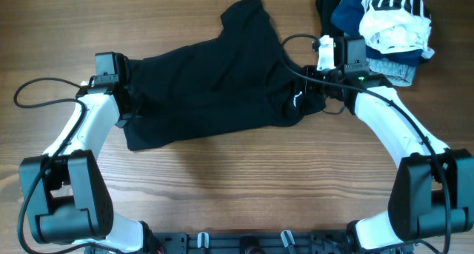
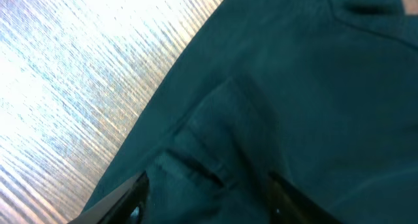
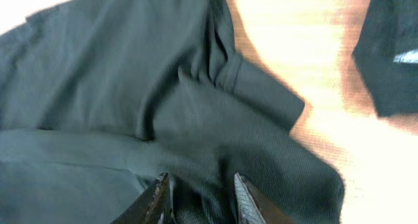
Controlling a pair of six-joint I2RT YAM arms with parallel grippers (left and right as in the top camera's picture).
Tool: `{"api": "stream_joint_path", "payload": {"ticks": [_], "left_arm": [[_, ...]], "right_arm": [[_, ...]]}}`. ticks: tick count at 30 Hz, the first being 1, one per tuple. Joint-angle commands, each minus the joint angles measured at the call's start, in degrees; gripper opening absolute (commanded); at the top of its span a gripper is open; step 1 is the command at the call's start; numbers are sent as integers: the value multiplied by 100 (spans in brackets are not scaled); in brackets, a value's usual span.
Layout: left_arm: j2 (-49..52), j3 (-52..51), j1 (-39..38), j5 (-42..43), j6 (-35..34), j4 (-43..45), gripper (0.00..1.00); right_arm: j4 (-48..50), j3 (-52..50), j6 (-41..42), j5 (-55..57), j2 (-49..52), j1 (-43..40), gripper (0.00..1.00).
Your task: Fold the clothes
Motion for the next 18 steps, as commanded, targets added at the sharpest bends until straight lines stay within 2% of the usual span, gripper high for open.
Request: {"api": "stream_joint_path", "payload": {"ticks": [1, 4, 6, 8, 10, 18], "left_arm": [[20, 9, -9, -22, 911, 361, 80], [-79, 369, -9, 315, 1843, 210, 100], [-181, 949, -11, 603, 2267, -184, 100], [-197, 1504, -11, 868, 2625, -411, 100], [-149, 1812, -11, 938, 2863, -295, 100], [778, 1969, 57, 719, 3556, 560, 100]], "right_arm": [[-361, 809, -72, 24, 24, 35, 43], [-1115, 1655, -463, 24, 24, 35, 57], [-1904, 2535, -933, 24, 33, 35, 72], [-2286, 3056, -1255, 33, 33, 35, 79], [-2433, 3355, -1432, 50, 48, 35, 83], [-2575, 3449, -1497, 72, 219, 35, 82]]}}
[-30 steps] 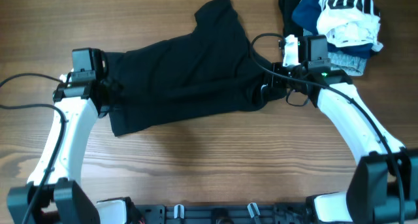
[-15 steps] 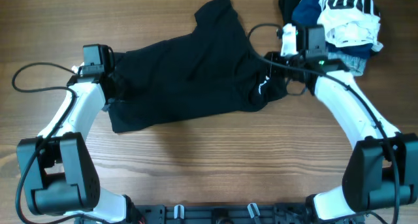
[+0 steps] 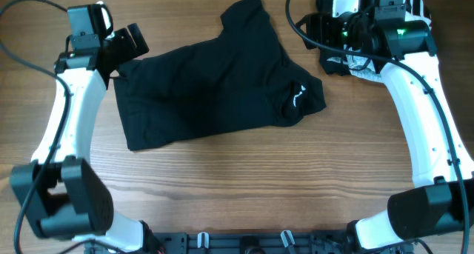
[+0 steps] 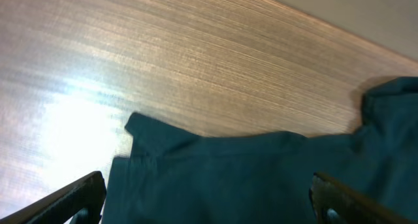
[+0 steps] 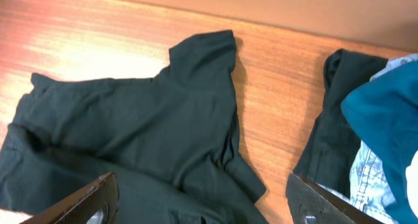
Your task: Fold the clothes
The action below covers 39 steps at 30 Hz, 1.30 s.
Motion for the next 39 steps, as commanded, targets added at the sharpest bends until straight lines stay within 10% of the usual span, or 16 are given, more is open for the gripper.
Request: {"api": "stream_joint_path", "payload": {"ticks": [1, 21, 34, 39], "left_arm": [[697, 7, 52, -20, 708, 173, 100], [2319, 7, 256, -551, 1244, 1003, 95], [2280, -15, 245, -535, 1191, 789, 10], [1779, -13, 251, -809, 402, 411, 5]], "right_arm": [[-109, 44, -138, 55, 205, 35, 82], [-114, 42, 37, -13, 693, 44, 78], [511, 42, 393, 20, 708, 356, 67], [472, 48, 619, 52, 708, 356, 66]]}}
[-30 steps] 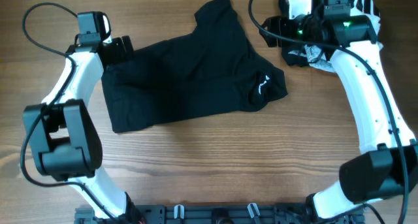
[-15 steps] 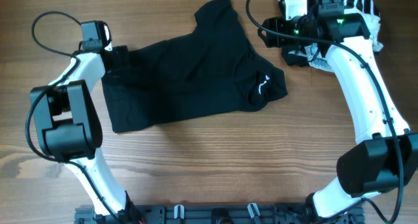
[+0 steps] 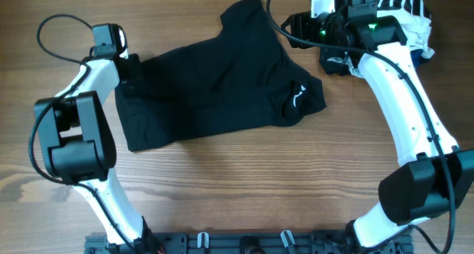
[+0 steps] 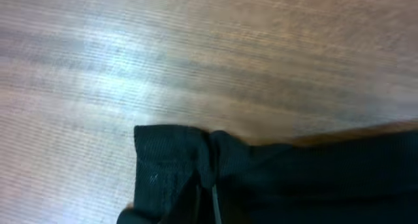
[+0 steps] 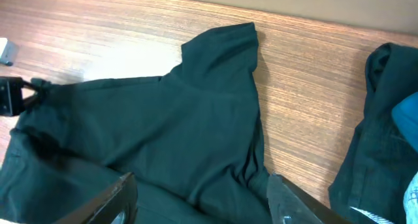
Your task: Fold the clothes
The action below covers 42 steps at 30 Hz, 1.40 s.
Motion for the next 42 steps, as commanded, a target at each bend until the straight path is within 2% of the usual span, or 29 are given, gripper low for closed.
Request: {"api": "stream_joint_path", "payload": {"ticks": [1, 4, 7, 12, 15, 19, 21, 29, 31, 37, 41, 42], "left_arm": [[-573, -37, 24, -234, -734, -417, 4], [-1036, -37, 22, -232, -1062, -839, 4], [-1248, -37, 20, -192, -1084, -984, 4], [-1252, -39, 20, -42, -1191, -1189, 4], [-1252, -39, 20, -42, -1191, -1169, 4], [-1252, -39, 20, -39, -1209, -1178, 4], [-1252, -39, 20, -37, -1209, -1191, 4], [-1252, -39, 20, -35, -1209, -1224, 4], [-1252, -39, 20, -35, -1209, -1231, 4], [-1252, -39, 20, 48, -1209, -1233, 5], [-1252, -39, 20, 46, -1209, -1231, 4], [-1252, -39, 20, 48, -1209, -1231, 4]], "right_arm": [[-11, 70, 278, 52, 136, 17, 68], [35, 306, 273, 319, 142, 70, 69], [52, 850, 214, 549, 380, 90, 69], [-332, 2697, 76, 398, 1805, 90, 71], [-275, 3324, 31, 396, 2660, 101, 72], [149, 3495, 33, 216, 3628, 101, 72], [317, 3495, 66, 175, 4009, 101, 77], [804, 3495, 308, -426, 4791, 260, 76], [824, 3495, 391, -424, 4857, 317, 70], [896, 3495, 520, -420, 4876, 378, 41], [634, 3495, 529, -304, 4863, 343, 10], [461, 3495, 535, -216, 4863, 319, 6]]}}
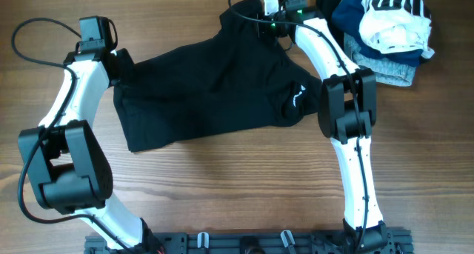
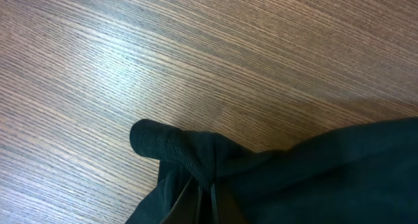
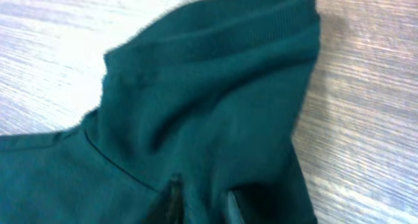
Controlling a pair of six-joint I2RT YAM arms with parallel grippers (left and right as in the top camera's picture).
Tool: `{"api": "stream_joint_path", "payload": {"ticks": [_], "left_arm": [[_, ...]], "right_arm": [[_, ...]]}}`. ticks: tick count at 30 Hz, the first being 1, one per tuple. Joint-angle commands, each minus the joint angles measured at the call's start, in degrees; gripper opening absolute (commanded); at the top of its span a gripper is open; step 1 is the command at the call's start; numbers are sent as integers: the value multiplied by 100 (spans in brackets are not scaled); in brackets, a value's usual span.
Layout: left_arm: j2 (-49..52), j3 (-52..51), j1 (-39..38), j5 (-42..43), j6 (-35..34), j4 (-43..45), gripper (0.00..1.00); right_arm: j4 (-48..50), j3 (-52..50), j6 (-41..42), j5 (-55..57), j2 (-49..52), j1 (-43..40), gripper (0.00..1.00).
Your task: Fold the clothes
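Observation:
A black shirt (image 1: 215,91) lies spread on the wooden table (image 1: 237,187), with a white mark near its right edge. My left gripper (image 1: 118,64) is at the shirt's upper left corner. In the left wrist view that gripper (image 2: 204,201) is shut on the bunched corner of the fabric (image 2: 170,145). My right gripper (image 1: 268,26) is at the sleeve that sticks out at the top. In the right wrist view the gripper (image 3: 202,201) has its fingers close together with the sleeve cloth (image 3: 215,87) between them.
A pile of other clothes (image 1: 385,28), blue, white, striped and grey, sits at the back right corner, just beyond the right arm. A cable loop (image 1: 29,39) lies at the far left.
My right gripper was open and high above the shirt; now it is down on the top sleeve with its fingers shut on the cloth. The left gripper still holds the upper left corner.
Both grippers were down on the shirt, left at its left edge, right near the white mark. Then both were open and raised at the back. Then the left was shut on the upper left corner; now the right has also shut on the top sleeve.

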Motion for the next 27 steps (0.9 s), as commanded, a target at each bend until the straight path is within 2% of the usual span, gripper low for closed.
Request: {"api": "stream_joint_path", "payload": {"ticks": [1, 5, 9, 10, 11, 13, 14, 15, 16, 20, 27], "left_arm": [[-52, -4, 20, 50, -94, 2, 4], [-52, -4, 20, 48, -96, 2, 4], [-52, -4, 20, 48, -94, 2, 5], [-52, -4, 20, 48, -94, 2, 4], [-52, -4, 22, 48, -94, 2, 4], [-52, -4, 20, 48, -94, 0, 4], [-52, -4, 20, 48, -94, -2, 4], [-52, -4, 20, 48, -94, -4, 4], [-52, -4, 20, 48, -94, -7, 5], [-52, -4, 20, 48, -94, -42, 4], [-52, -4, 22, 46, -94, -87, 4]], "right_arm": [[-442, 125, 48, 170, 111, -81, 4], [-1567, 125, 24, 457, 90, -212, 4], [-2164, 125, -96, 535, -52, -249, 4], [-2216, 125, -197, 529, -157, -249, 8], [-2227, 125, -275, 527, -260, -249, 16], [-2133, 125, -284, 531, -634, -260, 42], [-2031, 125, -282, 529, -772, -267, 51], [-1814, 125, -282, 529, -962, -271, 72], [-1655, 125, -284, 533, -1056, -271, 78], [-824, 125, -282, 723, -1008, -269, 81], [83, 122, -278, 745, -105, -225, 81]]}}
